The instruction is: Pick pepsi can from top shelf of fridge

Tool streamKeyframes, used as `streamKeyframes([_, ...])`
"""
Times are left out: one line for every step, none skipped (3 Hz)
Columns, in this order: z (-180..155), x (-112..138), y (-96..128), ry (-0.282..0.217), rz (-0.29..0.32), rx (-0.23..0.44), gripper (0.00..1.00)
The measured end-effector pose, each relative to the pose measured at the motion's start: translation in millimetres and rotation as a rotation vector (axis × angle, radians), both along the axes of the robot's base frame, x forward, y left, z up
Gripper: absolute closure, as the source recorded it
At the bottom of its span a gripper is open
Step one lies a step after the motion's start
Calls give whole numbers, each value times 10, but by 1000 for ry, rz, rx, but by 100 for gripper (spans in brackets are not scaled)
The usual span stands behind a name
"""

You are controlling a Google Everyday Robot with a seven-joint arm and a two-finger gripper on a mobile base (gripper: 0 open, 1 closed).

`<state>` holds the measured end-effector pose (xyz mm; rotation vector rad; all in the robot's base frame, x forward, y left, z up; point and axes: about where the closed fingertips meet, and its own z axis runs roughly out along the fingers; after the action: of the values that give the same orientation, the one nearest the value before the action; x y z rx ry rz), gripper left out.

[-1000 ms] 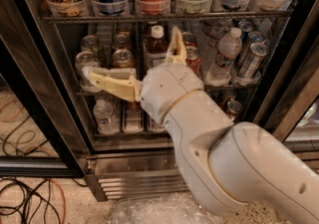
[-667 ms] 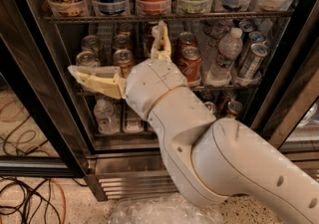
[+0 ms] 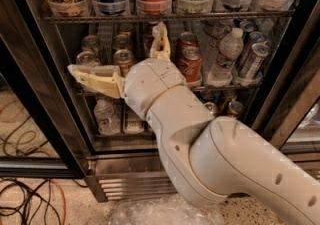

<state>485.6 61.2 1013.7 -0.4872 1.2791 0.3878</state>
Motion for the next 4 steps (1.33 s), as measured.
streamKeyframes([31, 113, 68, 36, -2, -25, 0])
streamKeyframes([98, 341, 297, 27, 46, -60, 0])
streamKeyframes([130, 354, 296, 28, 42, -48, 0])
streamKeyframes([131, 354, 296, 28, 42, -48, 0])
